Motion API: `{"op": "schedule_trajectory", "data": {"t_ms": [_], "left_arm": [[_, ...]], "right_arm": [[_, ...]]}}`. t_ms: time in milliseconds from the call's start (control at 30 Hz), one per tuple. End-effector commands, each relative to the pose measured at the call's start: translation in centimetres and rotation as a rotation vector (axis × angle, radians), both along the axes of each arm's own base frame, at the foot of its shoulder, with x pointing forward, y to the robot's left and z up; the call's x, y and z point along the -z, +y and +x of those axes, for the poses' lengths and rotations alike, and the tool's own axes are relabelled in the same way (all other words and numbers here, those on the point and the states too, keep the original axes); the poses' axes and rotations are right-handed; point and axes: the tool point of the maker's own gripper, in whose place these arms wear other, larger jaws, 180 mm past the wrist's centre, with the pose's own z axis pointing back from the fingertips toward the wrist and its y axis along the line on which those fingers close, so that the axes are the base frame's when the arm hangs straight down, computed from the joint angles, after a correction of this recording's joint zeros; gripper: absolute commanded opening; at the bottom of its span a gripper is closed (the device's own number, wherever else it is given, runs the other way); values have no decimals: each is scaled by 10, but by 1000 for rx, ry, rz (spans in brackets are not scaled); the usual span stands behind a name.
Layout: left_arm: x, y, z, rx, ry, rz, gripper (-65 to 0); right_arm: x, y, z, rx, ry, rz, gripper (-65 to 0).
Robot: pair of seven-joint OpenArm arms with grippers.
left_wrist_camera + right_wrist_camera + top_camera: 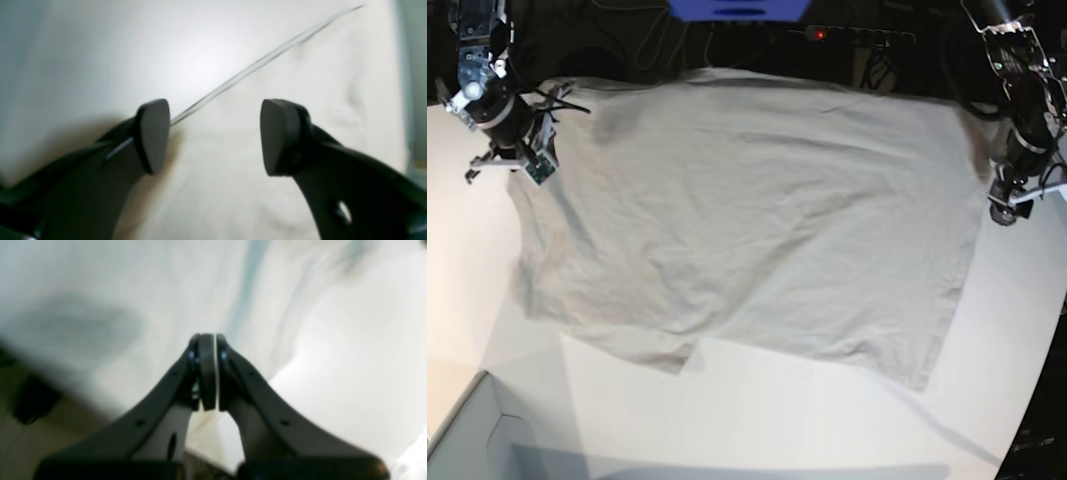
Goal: Layout the t-shirt on the table in an organized manner, then fold the t-shirt properly
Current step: 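Slide the right gripper along the shirt side toward the hem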
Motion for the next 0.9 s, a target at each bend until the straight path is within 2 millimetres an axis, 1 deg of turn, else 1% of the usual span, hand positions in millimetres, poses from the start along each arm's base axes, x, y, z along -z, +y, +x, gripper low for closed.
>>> {"op": "schedule_trajectory", "data": {"t_ms": [0,67,133,233,300,333,400,500,567,600,667,733,767,833,867], "left_arm": [[-21,-1,13,9,-68,25,-234],[-40,-9,30,13,-135,25,-234],[-54,-14,46,17,-184,21,-234],[-66,-38,79,80,-227,11,-234],[-56,-54,96,118,-206,-9,-234],[-52,-61,108,140,-192,-12,-234],[-37,-70,124,170,-137,-6,-234],[-14,-71,134,180,-52,6,-234],[-3,-70,136,189,-3,24,-234],[-1,-64,135,189,16,44,-234],[4,-54,131,189,46,66,-234],[20,-46,121,189,106,75,-234],[27,-40,116,187,131,77,-234],[32,-31,108,183,160,81,-234],[37,-24,99,181,181,91,-234]], "right_arm": [[-16,-3,21,-9,-63,-3,-650],[-21,-6,46,9,-102,8,-650],[-25,-11,74,31,-137,21,-650],[-19,-21,111,79,-139,58,-650],[-9,-27,132,115,-115,92,-650],[-4,-29,143,132,-101,113,-650],[10,-32,155,165,-56,151,-650],[28,-32,158,193,-1,187,-650],[38,-30,152,199,31,197,-650],[43,-30,147,202,44,198,-650],[57,-30,128,205,84,193,-650],[69,-30,109,207,121,187,-650],[73,-30,101,207,134,184,-650],[79,-31,84,202,152,172,-650],[79,-31,77,196,153,162,-650]]}}
